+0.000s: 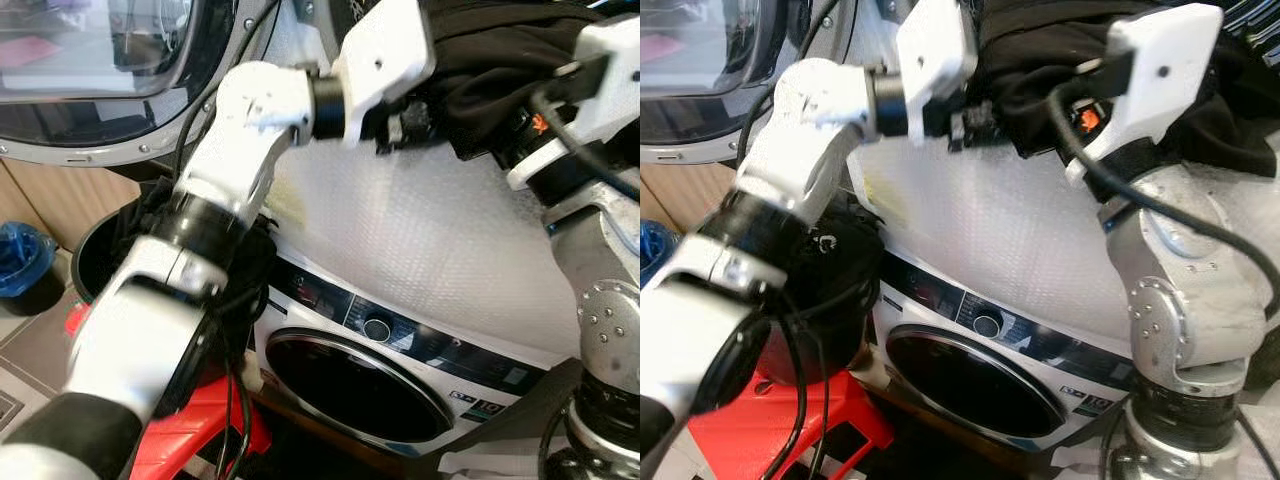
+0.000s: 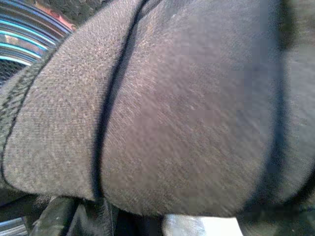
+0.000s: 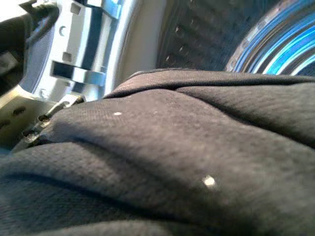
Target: Clothes washing
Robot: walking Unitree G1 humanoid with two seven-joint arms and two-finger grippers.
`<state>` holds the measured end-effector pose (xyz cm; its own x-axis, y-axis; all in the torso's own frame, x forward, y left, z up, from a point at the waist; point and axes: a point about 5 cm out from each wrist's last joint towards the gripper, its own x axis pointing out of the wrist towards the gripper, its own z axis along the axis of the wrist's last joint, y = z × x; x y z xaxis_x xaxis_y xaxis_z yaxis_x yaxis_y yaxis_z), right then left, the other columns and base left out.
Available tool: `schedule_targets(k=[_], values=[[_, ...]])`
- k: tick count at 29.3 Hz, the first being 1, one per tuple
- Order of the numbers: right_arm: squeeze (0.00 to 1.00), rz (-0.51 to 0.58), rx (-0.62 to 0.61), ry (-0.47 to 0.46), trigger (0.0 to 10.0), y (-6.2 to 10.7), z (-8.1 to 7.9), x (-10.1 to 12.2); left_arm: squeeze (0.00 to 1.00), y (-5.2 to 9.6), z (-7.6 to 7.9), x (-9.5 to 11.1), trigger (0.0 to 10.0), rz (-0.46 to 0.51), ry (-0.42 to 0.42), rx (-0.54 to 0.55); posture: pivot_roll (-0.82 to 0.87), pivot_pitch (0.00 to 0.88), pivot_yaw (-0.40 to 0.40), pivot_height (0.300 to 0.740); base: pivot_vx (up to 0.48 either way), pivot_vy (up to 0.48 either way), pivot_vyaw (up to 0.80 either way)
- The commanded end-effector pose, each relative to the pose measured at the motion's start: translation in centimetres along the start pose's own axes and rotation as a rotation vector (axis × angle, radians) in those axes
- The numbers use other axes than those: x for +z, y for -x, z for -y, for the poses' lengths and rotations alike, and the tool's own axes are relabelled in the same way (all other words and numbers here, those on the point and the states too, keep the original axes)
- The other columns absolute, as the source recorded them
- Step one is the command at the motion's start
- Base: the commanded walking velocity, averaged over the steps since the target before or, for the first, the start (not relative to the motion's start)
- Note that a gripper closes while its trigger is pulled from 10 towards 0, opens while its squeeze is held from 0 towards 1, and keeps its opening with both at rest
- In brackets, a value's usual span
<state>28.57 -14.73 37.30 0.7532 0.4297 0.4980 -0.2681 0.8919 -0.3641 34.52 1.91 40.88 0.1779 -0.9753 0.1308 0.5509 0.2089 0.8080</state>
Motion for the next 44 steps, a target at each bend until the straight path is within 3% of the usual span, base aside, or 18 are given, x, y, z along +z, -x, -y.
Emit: schedule_targets(k=[1, 2, 5, 7, 8, 11, 13, 16, 17, 18, 19, 21, 23, 26, 27, 33, 41, 44], values=[[0.00, -0.115, -0.009, 0.078, 10.0, 0.4, 0.1, -2.2, 0.00, 0.1, -2.5, 3.7, 10.0, 0.114, -0.113, 0.079, 0.08, 0.156, -0.087, 0.740, 0.000, 0.000, 0.00], [0.00, -0.115, -0.009, 0.078, 10.0, 0.4, 0.1, -2.2, 0.00, 0.1, -2.5, 3.7, 10.0, 0.114, -0.113, 0.079, 0.08, 0.156, -0.087, 0.740, 0.000, 0.000, 0.00], [0.00, -0.110, -0.222, 0.103, 10.0, 0.3, 2.2, -2.1, 0.00, 0.3, -3.5, 4.9, 10.0, 0.136, -0.178, 0.069, 0.07, 0.165, -0.081, 0.740, 0.000, 0.000, 0.00], [0.00, -0.084, -0.242, 0.132, 10.0, 0.4, 2.5, -1.9, 0.00, 0.3, -4.1, 4.9, 10.0, 0.128, -0.197, 0.118, 0.07, 0.165, -0.082, 0.740, 0.000, 0.000, 0.00], [0.00, -0.094, -0.249, 0.142, 10.0, 0.5, 2.7, -1.9, 0.00, 0.4, -4.7, 5.0, 10.0, 0.099, -0.230, 0.205, 0.07, 0.169, -0.084, 0.740, 0.000, 0.000, 0.00], [0.00, -0.096, -0.339, 0.202, 10.0, 0.9, 4.2, -1.7, 0.00, 0.5, -4.9, 5.0, 10.0, 0.076, -0.275, 0.229, 0.08, 0.169, -0.085, 0.740, 0.000, 0.000, 0.00], [0.00, -0.117, -0.386, 0.186, 10.0, 1.2, 5.2, -1.8, 0.00, 0.6, -5.2, 5.0, 10.0, 0.052, -0.313, 0.270, 0.07, 0.171, -0.086, 0.740, 0.000, 0.000, 0.00], [0.00, -0.135, -0.403, 0.191, 10.0, 1.5, 5.9, -2.0, 0.00, 0.6, -4.8, 4.4, 10.0, 0.046, -0.290, 0.237, 0.08, 0.177, -0.091, 0.740, 0.000, 0.000, 0.00], [0.00, -0.127, -0.377, 0.183, 10.0, 1.3, 5.7, -2.0, 0.91, 0.7, -4.5, 4.0, 10.0, 0.057, -0.282, 0.207, 0.08, 0.177, -0.091, 0.740, 0.000, 0.000, 0.00], [0.00, -0.123, -0.368, 0.182, 10.0, 1.3, 5.6, -2.0, 0.91, 0.7, -4.4, 3.9, 10.0, 0.057, -0.281, 0.205, 0.08, 0.177, -0.091, 0.740, 0.000, 0.000, 0.00], [0.00, -0.120, -0.331, 0.176, 10.0, 1.2, 5.2, -2.1, 1.00, 0.6, -4.2, 3.7, 10.0, 0.057, -0.278, 0.187, 0.07, 0.180, -0.098, 0.740, 0.000, 0.000, 0.00], [0.00, -0.105, -0.273, 0.170, 10.0, 1.1, 4.4, -2.0, 1.00, 0.6, -3.9, 3.5, 10.0, 0.055, -0.278, 0.164, 0.07, 0.180, -0.098, 0.740, 0.000, 0.000, 0.00], [0.00, -0.066, -0.061, 0.181, 10.0, 1.6, 2.1, -1.6, 1.00, 0.7, -4.7, 3.6, 10.0, 0.043, -0.278, 0.276, 0.08, 0.185, -0.101, 0.740, 0.000, 0.000, 0.00], [0.00, -0.058, 0.156, 0.169, 10.0, 2.6, 0.1, -1.3, 1.00, 0.8, -5.1, 3.3, 10.0, -0.002, -0.290, 0.303, 0.08, 0.188, -0.102, 0.740, 0.000, 0.000, 0.00], [0.00, -0.056, 0.200, 0.167, 10.0, 2.8, -0.2, -1.2, 0.00, 0.9, -5.1, 3.3, 10.0, -0.006, -0.293, 0.292, 0.07, 0.187, -0.100, 0.740, 0.000, 0.000, 0.00], [0.00, -0.024, 0.284, 0.112, 10.0, 2.9, -0.5, -0.2, 0.00, 0.9, -5.2, 3.0, 10.0, -0.027, -0.283, 0.297, 0.07, 0.188, -0.099, 0.740, 0.000, 0.000, 0.00], [0.00, 0.163, 0.162, -0.169, 10.0, 1.7, 1.6, 1.9, 0.00, 1.5, -4.9, 1.1, 10.0, -0.133, -0.282, 0.320, 0.06, 0.189, -0.100, 0.740, 0.000, 0.000, 0.00], [0.00, 0.201, 0.203, -0.277, 10.0, 1.6, 1.6, 2.2, 0.00, 1.6, -5.1, 0.9, 10.0, -0.158, -0.289, 0.344, 0.07, 0.190, -0.101, 0.740, 0.000, 0.000, 0.00]])
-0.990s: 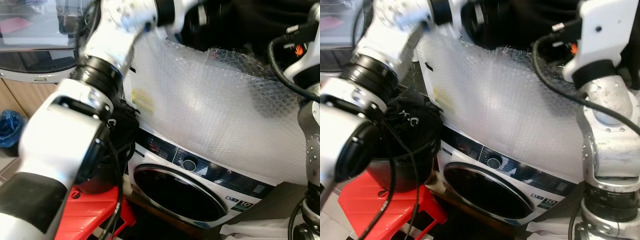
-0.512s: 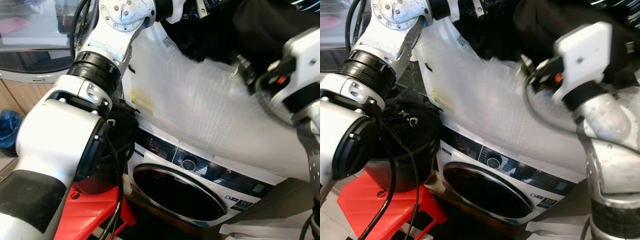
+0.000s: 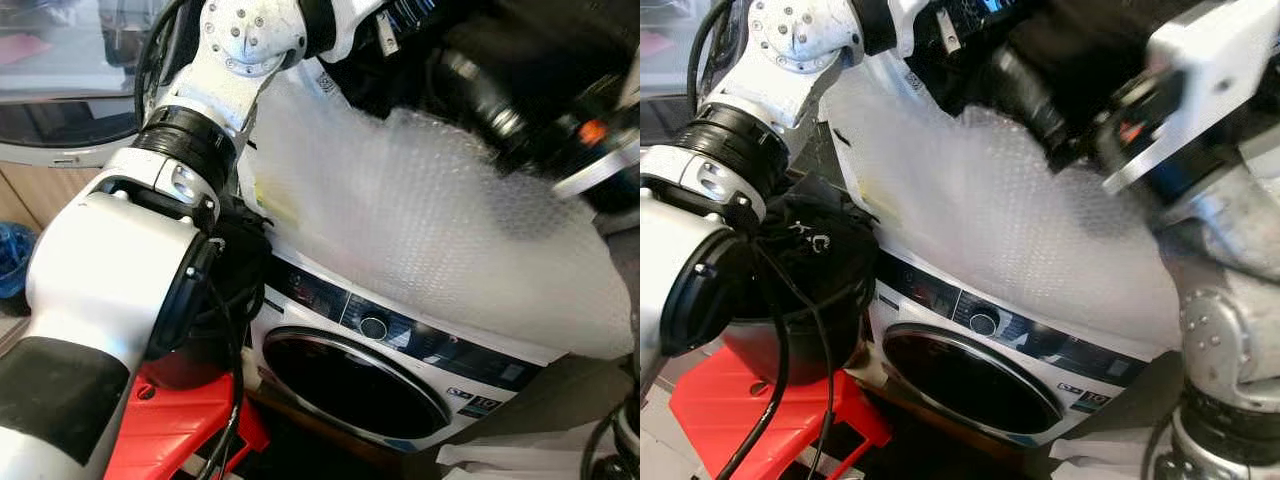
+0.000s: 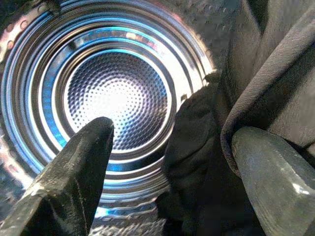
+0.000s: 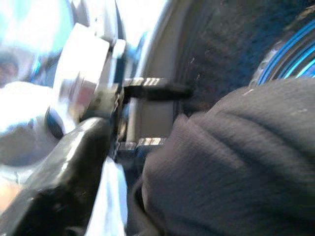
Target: Clothes washing
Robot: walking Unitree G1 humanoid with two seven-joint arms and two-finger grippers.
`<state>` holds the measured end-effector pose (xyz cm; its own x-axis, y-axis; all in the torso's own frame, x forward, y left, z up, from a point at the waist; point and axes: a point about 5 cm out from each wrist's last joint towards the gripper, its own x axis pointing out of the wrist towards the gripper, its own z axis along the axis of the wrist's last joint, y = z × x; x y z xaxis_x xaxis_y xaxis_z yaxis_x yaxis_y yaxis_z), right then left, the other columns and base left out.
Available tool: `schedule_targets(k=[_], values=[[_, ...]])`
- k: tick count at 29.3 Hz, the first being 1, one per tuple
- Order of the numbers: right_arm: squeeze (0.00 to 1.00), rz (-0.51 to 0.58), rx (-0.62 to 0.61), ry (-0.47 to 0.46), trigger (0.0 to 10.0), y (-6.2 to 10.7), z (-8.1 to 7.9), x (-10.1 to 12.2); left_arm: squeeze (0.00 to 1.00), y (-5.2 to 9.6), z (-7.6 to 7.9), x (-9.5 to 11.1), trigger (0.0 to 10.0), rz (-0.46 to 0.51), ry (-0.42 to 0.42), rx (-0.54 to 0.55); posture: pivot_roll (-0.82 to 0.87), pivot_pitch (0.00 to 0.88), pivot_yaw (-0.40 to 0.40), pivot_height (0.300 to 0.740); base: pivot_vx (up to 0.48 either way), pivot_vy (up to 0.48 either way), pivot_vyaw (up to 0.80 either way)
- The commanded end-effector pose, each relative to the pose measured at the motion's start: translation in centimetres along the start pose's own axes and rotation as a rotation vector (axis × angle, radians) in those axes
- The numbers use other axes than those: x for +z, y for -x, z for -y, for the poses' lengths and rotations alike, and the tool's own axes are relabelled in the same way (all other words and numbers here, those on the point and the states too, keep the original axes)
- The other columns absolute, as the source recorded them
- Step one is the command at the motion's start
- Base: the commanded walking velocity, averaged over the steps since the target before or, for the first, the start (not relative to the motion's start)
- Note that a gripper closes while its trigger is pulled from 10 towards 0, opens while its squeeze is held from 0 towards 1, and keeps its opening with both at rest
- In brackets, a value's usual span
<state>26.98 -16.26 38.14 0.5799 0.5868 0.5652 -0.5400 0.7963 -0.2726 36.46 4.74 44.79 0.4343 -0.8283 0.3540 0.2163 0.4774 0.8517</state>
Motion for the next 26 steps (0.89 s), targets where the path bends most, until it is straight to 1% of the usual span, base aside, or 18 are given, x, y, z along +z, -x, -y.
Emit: schedule_targets(k=[1, 4, 5, 6, 8, 11, 12, 15, 17, 18, 20, 22, 23, 25, 26], values=[[0.00, 0.045, 0.069, -0.063, 10.0, 0.1, -0.2, 1.1, 0.00, -0.3, -0.5, 0.4, 10.0, -0.027, -0.041, 0.011, 0.07, 0.190, -0.102, 0.740, 0.000, 0.000, 0.00], [0.00, 0.022, 0.199, -0.132, 10.0, 0.4, -1.1, 1.2, 0.00, -0.3, -0.9, 0.2, 10.0, -0.067, -0.091, 0.064, 0.08, 0.188, -0.103, 0.740, 0.000, 0.000, 0.00], [0.00, 0.022, 0.199, -0.132, 10.0, 0.4, -1.1, 1.2, 0.00, -0.3, -0.9, 0.2, 10.0, -0.067, -0.091, 0.064, 0.08, 0.188, -0.103, 0.740, 0.000, 0.000, 0.00], [0.00, 0.007, 0.261, -0.130, 10.0, 0.8, -1.5, 1.4, 0.00, -0.3, -1.1, 0.2, 10.0, -0.078, -0.108, 0.093, 0.08, 0.185, -0.102, 0.740, 0.000, 0.000, 0.00], [0.00, -0.034, 0.333, -0.083, 10.0, 1.4, -1.7, 1.6, 0.00, -0.3, -1.4, 0.3, 10.0, -0.079, -0.121, 0.127, 0.08, 0.184, -0.103, 0.740, 0.000, 0.000, 0.00], [0.00, -0.101, 0.356, -0.024, 10.0, 1.7, -1.6, 1.6, 0.00, -0.3, -1.8, 0.6, 10.0, -0.061, -0.137, 0.164, 0.08, 0.184, -0.103, 0.740, 0.000, 0.000, 0.00], [0.00, -0.161, 0.370, 0.009, 10.0, 1.9, -1.5, 1.5, 0.00, -0.3, -2.2, 1.1, 10.0, -0.035, -0.138, 0.209, 0.07, 0.176, -0.105, 0.740, 0.000, 0.000, 0.00], [0.00, -0.209, 0.427, 0.067, 10.0, 2.1, -1.6, 1.5, 0.00, -0.3, -2.7, 1.5, 10.0, -0.011, -0.151, 0.250, 0.07, 0.172, -0.105, 0.740, 0.000, 0.000, 0.00], [0.00, -0.241, 0.468, 0.084, 10.0, 2.2, -1.7, 1.6, 0.00, -0.3, -2.9, 1.9, 10.0, 0.009, -0.166, 0.278, 0.07, 0.164, -0.106, 0.740, 0.000, 0.000, 0.00], [0.00, -0.285, 0.481, 0.153, 10.0, 2.3, -1.6, 1.7, 0.00, -0.3, -3.3, 2.4, 10.0, 0.034, -0.187, 0.318, 0.07, 0.164, -0.106, 0.740, 0.000, 0.000, 0.00], [0.00, -0.323, 0.498, 0.166, 10.0, 2.4, -1.5, 1.7, 0.00, -0.2, -3.6, 2.8, 10.0, 0.058, -0.238, 0.355, 0.06, 0.155, -0.106, 0.740, 0.000, 0.000, 0.00], [0.00, -0.364, 0.513, 0.247, 10.0, 2.6, -1.3, 1.4, 0.00, -0.1, -3.9, 3.1, 10.0, 0.068, -0.256, 0.381, 0.06, 0.155, -0.106, 0.740, 0.000, 0.000, 0.00], [0.00, -0.362, 0.501, 0.255, 10.0, 2.4, -1.1, 1.4, 0.00, -0.1, -4.1, 3.3, 10.0, 0.071, -0.276, 0.393, 0.06, 0.155, -0.106, 0.740, 0.000, 0.000, 0.00], [0.00, -0.345, 0.376, 0.301, 10.0, 1.4, 0.1, 1.2, 0.00, 0.1, -4.8, 3.8, 10.0, 0.091, -0.303, 0.436, 0.06, 0.148, -0.107, 0.740, 0.000, 0.000, 0.00], [0.00, -0.341, 0.295, 0.337, 10.0, 0.9, 0.8, 1.1, 0.00, 0.2, -5.3, 4.3, 10.0, 0.105, -0.319, 0.467, 0.06, 0.148, -0.107, 0.740, 0.000, 0.000, 0.00]])
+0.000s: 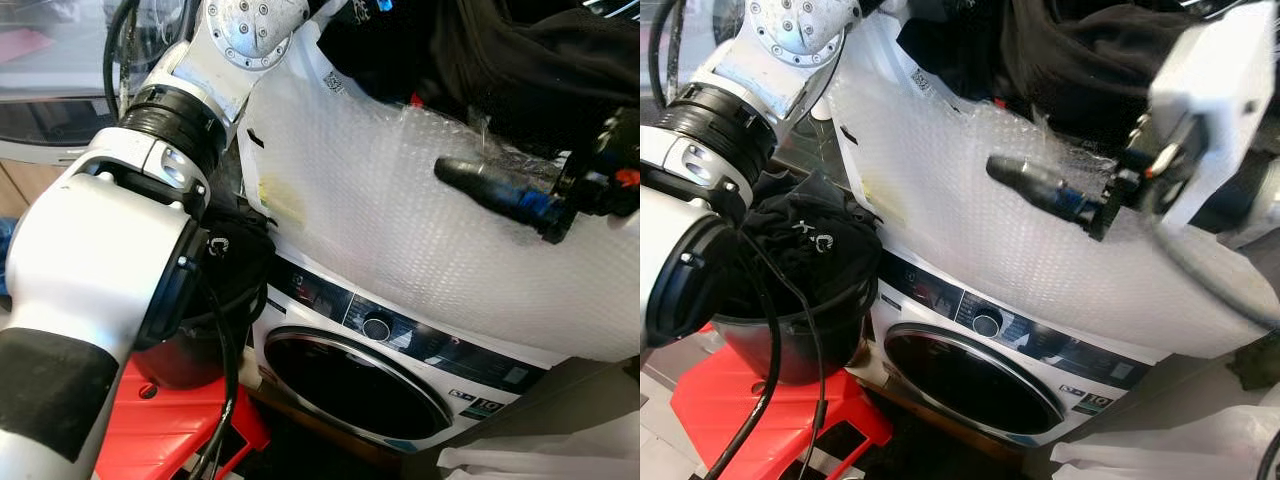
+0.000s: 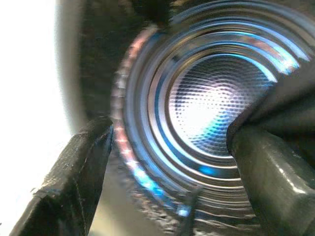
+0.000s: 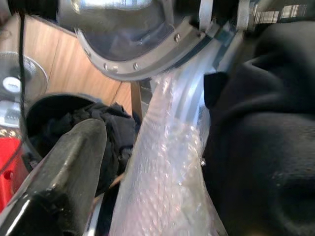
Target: Clothes washing
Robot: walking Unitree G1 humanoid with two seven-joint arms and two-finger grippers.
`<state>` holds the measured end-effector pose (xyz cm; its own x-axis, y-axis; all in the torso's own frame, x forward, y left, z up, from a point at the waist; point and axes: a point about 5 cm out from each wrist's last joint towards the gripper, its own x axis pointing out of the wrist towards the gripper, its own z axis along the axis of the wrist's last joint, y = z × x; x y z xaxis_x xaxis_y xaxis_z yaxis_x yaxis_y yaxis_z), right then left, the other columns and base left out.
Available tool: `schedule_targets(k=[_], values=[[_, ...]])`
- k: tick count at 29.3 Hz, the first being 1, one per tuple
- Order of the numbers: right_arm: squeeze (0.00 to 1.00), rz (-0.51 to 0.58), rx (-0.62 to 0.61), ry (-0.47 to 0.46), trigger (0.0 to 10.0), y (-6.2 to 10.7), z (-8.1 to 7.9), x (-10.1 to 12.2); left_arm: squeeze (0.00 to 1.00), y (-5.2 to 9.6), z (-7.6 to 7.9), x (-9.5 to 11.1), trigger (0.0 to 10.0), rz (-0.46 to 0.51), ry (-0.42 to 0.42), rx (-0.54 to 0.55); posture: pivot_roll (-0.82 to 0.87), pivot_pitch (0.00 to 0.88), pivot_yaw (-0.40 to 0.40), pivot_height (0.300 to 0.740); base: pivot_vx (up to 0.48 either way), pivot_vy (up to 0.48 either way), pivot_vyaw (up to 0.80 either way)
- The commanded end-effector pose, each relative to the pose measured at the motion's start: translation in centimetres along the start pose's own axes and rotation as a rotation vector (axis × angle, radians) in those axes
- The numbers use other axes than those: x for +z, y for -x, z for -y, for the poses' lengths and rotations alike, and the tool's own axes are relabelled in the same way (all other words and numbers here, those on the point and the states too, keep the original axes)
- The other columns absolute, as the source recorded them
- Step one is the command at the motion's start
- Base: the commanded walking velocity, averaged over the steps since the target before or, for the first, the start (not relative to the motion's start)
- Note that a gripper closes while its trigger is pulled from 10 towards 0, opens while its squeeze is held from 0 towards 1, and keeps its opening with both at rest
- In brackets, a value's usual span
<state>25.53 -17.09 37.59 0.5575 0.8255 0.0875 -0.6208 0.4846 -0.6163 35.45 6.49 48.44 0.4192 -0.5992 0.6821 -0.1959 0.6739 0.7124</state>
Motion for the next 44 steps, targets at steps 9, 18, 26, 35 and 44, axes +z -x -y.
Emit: schedule_targets(k=[9, 18, 26, 35, 44], values=[[0.00, 0.153, -0.084, -0.019, 10.0, -0.1, 0.8, 1.8, 0.00, -1.6, -2.5, 2.3, 10.0, 0.062, -0.164, 0.100, 0.07, 0.146, -0.100, 0.740, 0.000, 0.000, 0.00], [0.00, 0.311, 0.138, -0.143, 10.0, 2.1, -0.2, 3.7, 0.00, -1.3, -1.9, 1.3, 10.0, -0.001, -0.214, 0.096, 0.06, 0.145, -0.091, 0.740, 0.000, 0.000, 0.00], [0.00, 0.338, -0.171, -0.198, 10.0, -0.7, 2.9, 4.0, 0.00, -0.7, 0.9, 0.3, 10.0, -0.022, -0.019, -0.092, 0.05, 0.147, -0.093, 0.740, 0.000, 0.000, 0.00], [0.00, 0.213, -0.534, -0.180, 10.0, -8.1, 5.2, 1.8, 0.00, 0.7, 5.1, 1.8, 10.0, 0.200, 0.359, -0.410, 0.06, 0.165, -0.104, 0.740, 0.000, 0.000, 0.00], [0.00, 0.241, -0.717, -0.133, 10.0, -9.1, 6.9, 1.9, 0.00, 1.2, 4.5, 2.2, 10.0, 0.261, 0.397, -0.375, 0.09, 0.173, -0.113, 0.740, 0.000, 0.000, 0.00]])
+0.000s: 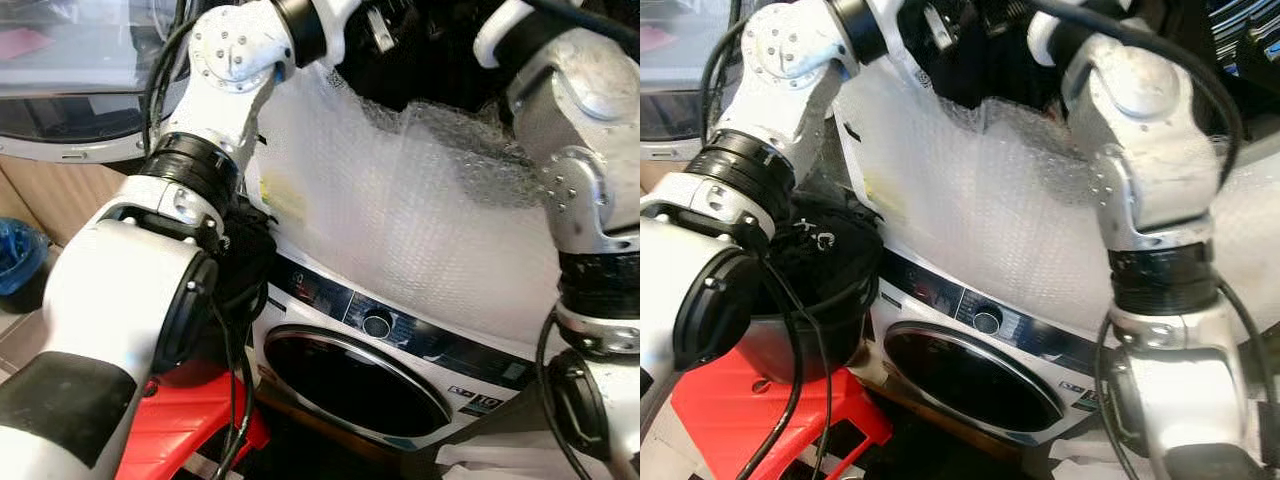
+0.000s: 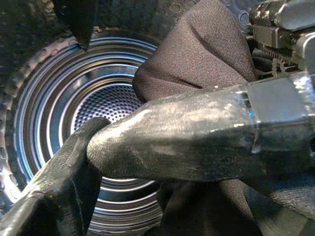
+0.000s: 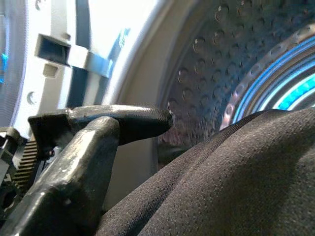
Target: Clothes washing
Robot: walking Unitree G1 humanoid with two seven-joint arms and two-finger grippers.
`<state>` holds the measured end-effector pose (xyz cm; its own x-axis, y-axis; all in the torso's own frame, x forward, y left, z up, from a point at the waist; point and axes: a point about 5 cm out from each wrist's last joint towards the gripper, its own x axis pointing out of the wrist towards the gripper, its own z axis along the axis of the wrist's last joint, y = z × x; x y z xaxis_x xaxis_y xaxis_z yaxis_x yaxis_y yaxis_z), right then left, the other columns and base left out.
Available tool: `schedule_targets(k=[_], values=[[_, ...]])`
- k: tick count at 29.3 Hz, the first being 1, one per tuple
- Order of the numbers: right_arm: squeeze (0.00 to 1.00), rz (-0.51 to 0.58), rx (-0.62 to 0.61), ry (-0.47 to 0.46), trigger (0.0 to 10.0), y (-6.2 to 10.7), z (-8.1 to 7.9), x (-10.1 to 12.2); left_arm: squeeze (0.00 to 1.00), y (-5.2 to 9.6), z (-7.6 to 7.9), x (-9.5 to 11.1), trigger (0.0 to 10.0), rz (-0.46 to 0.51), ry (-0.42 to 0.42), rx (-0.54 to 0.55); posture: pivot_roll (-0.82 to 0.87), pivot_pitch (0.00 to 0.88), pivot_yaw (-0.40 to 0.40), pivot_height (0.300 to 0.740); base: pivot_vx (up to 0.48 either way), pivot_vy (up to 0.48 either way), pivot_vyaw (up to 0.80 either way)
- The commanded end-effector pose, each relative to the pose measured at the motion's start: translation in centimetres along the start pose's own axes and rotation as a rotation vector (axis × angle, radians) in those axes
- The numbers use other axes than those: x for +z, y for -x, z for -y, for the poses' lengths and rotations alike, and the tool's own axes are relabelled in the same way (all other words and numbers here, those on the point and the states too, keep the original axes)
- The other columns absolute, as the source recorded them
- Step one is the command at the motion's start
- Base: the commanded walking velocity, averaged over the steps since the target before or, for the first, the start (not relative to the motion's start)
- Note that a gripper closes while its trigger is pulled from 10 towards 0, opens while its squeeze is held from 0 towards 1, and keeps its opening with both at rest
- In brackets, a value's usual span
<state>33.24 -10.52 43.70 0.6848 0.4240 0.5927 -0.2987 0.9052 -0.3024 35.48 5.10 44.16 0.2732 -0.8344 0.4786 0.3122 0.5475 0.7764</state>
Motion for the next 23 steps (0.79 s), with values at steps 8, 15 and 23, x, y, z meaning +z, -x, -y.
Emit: schedule_targets(k=[8, 15, 23], values=[[0.00, 0.084, -0.213, 0.092, 10.0, 4.1, 7.2, 0.4, 0.00, 0.6, 2.2, 2.4, 10.0, 0.099, -0.080, -0.180, 0.09, 0.172, -0.087, 0.740, 0.000, 0.000, 0.00], [0.00, 0.145, 0.153, -0.128, 10.0, 11.1, 5.7, -0.2, 0.00, 2.1, 2.9, 2.7, 10.0, 0.115, -0.034, -0.152, 0.12, 0.173, -0.075, 0.740, 0.000, 0.000, 0.00], [0.00, 0.400, 0.184, -0.398, 10.0, 14.7, 2.6, 2.2, 0.00, 3.5, 5.0, 2.4, 10.0, 0.077, 0.048, -0.169, 0.12, 0.156, -0.038, 0.740, 0.000, 0.000, 0.00]])
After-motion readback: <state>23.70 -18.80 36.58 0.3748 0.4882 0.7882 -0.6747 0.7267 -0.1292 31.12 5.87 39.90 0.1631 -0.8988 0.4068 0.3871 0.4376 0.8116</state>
